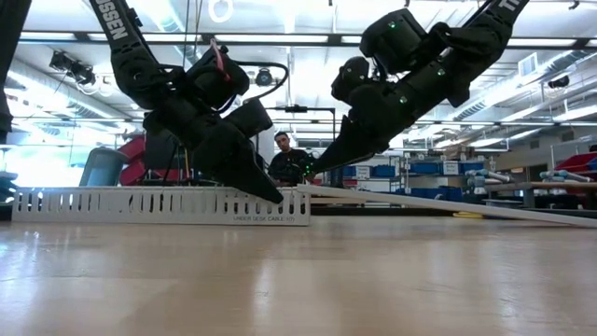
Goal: Ziptie cables
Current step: Close the white cable duct with the white cable duct cover
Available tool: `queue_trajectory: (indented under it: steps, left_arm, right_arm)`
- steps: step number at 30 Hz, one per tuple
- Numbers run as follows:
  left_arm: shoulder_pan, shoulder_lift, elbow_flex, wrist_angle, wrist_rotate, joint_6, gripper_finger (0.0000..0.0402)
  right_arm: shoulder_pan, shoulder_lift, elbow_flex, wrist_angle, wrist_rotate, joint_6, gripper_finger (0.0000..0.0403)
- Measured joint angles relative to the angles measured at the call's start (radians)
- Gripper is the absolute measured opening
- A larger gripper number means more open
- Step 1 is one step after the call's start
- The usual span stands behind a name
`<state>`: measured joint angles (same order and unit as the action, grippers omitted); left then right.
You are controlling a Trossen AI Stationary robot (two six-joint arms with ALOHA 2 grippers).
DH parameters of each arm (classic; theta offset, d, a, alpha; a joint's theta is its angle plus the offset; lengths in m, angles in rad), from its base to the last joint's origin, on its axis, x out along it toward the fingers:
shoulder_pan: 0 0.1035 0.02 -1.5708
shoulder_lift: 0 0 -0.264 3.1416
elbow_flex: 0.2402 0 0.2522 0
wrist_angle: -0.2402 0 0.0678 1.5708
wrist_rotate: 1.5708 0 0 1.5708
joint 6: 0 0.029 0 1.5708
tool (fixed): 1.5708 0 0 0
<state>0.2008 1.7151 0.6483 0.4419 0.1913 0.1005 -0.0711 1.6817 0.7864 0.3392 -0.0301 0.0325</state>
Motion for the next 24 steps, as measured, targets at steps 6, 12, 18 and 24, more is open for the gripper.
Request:
queue_trajectory:
  steps: [6,12,18,24]
  left_arm:
    - [0.0,0.0,0.0,0.002,0.0,0.0,0.0239]
    - [0.0,0.0,0.0,0.01,0.0,-0.001,0.0239]
    - [0.0,0.0,0.0,0.01,-0.001,-0.001,0.0239]
    - [0.0,0.0,0.0,0.01,-0.015,-0.001,0.0239]
  right_arm:
    - [0.0,0.0,0.0,-0.018,-0.001,0.025,0.0003]
    - [0.0,0.001,0.0,-0.022,-0.004,0.045,0.0001]
    - [0.0,0.001,0.011,0.013,0.003,0.073,0.0]
    - [-0.002,0.002,0.095,-0.074,0.01,0.042,0.0]
